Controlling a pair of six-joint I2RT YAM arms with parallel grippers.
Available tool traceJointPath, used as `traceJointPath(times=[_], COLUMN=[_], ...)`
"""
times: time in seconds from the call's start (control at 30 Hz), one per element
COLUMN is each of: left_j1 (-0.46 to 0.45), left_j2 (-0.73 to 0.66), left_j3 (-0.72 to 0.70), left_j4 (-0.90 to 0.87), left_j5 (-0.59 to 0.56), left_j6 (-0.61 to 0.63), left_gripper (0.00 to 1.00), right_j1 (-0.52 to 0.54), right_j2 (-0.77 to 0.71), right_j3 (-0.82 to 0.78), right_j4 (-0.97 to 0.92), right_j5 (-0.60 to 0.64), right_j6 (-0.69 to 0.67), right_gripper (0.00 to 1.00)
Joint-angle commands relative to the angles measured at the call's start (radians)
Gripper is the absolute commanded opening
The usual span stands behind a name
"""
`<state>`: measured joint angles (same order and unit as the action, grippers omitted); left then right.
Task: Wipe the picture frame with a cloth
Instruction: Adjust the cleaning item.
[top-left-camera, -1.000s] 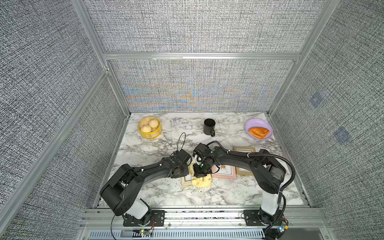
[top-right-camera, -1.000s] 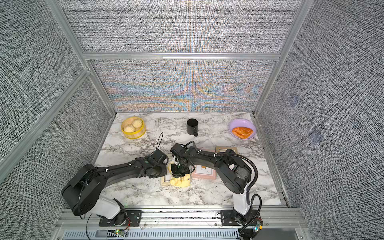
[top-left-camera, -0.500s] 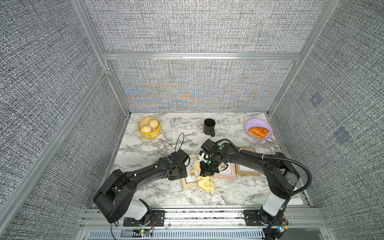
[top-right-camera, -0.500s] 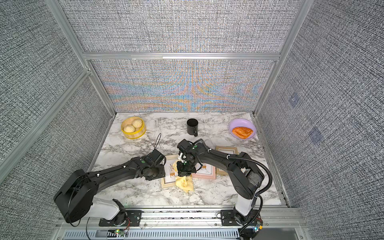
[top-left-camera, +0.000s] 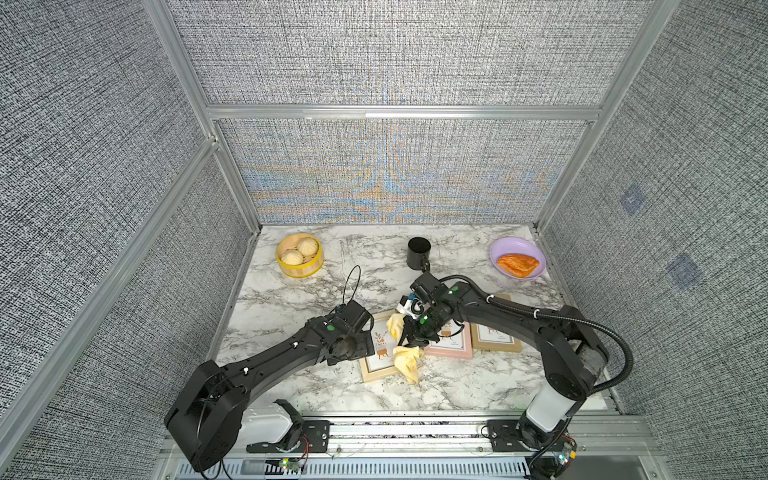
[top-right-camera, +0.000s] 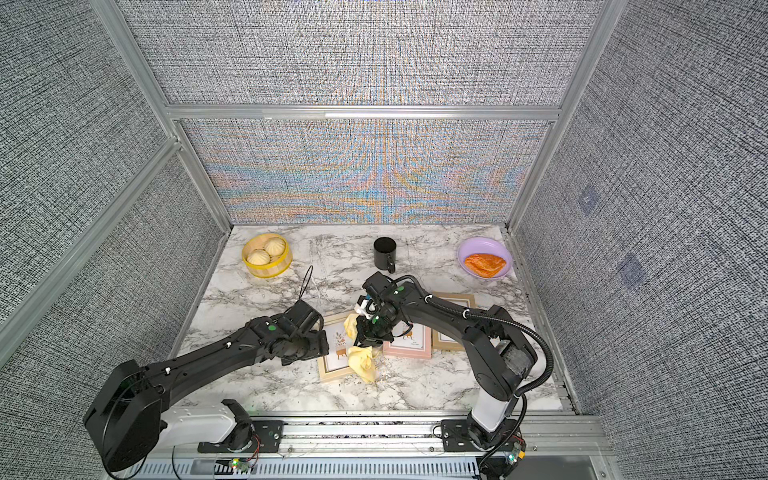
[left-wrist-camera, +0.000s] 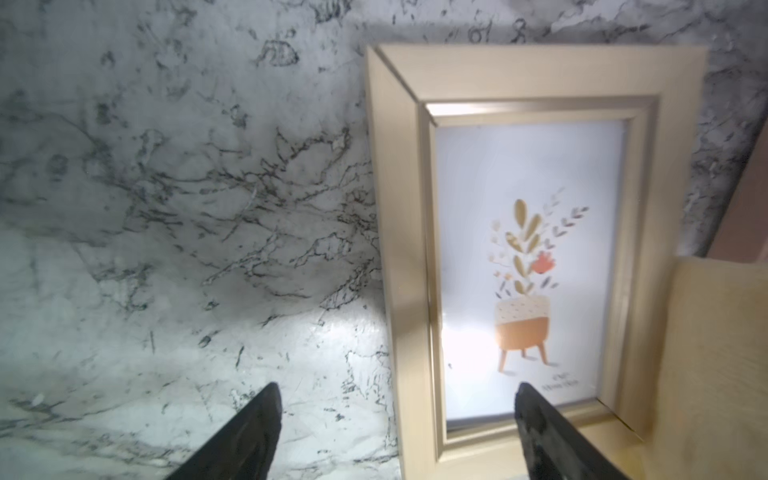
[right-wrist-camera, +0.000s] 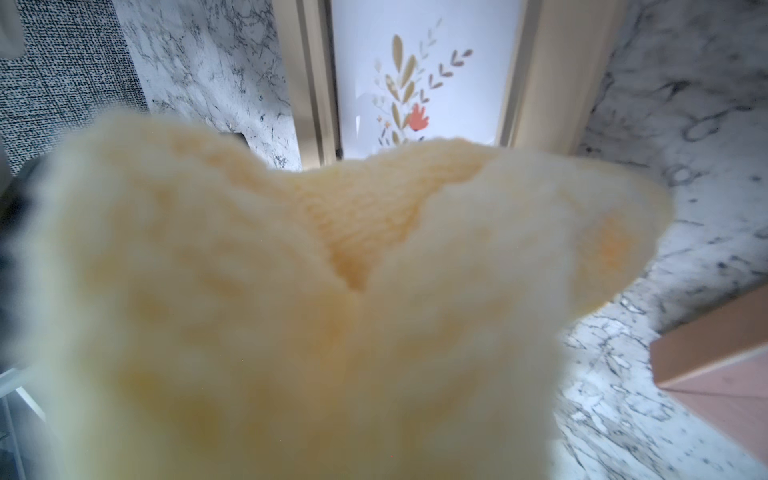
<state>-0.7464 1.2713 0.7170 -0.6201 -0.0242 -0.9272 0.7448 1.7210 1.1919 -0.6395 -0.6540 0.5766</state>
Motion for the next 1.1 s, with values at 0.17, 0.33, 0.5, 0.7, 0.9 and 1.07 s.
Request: traceJointPath(times=[0.17,0.33,0.5,0.7,0.9,1.07], left_j1=[0.001,0.001,0.001,0.001,0.001,0.001], left_j2=[-0.099,-0.177,-0.208,-0.172,-0.171,-0.167], left_j3=[-0.043,-0.009,0.035,0.040,0.019,0.027], left_j4=[0.029,0.076,0.092,0.152,0.253,0.253], left_j5=[0.018,0.020,0.001,0.032,0.098,0.132], left_j6=[-0.070,-0.079,-0.066,-0.096,-0.091,0.000], left_gripper=[1.00,1.00,1.00,1.00,1.00,1.00], right_j1=[0.001,-0.006,-0.007,-0.014,-0.035,-0.058], right_j2=[-0.001,0.022,0.062,0.080,0.098,0.134], right_j3=[-0.029,-0.034,0.025,0.023,0.029,0.110], right_j4=[0.077,0.155,0.227,0.256,0.305,0.202], right_j5=[-0.084,-0.123,-0.184,-0.205,-0.201,-0.148], right_j6=[-0.002,0.039,0.094,0.117,0.221,0.249], right_gripper=[0.00,0.00,0.00,0.00,0.00,0.00])
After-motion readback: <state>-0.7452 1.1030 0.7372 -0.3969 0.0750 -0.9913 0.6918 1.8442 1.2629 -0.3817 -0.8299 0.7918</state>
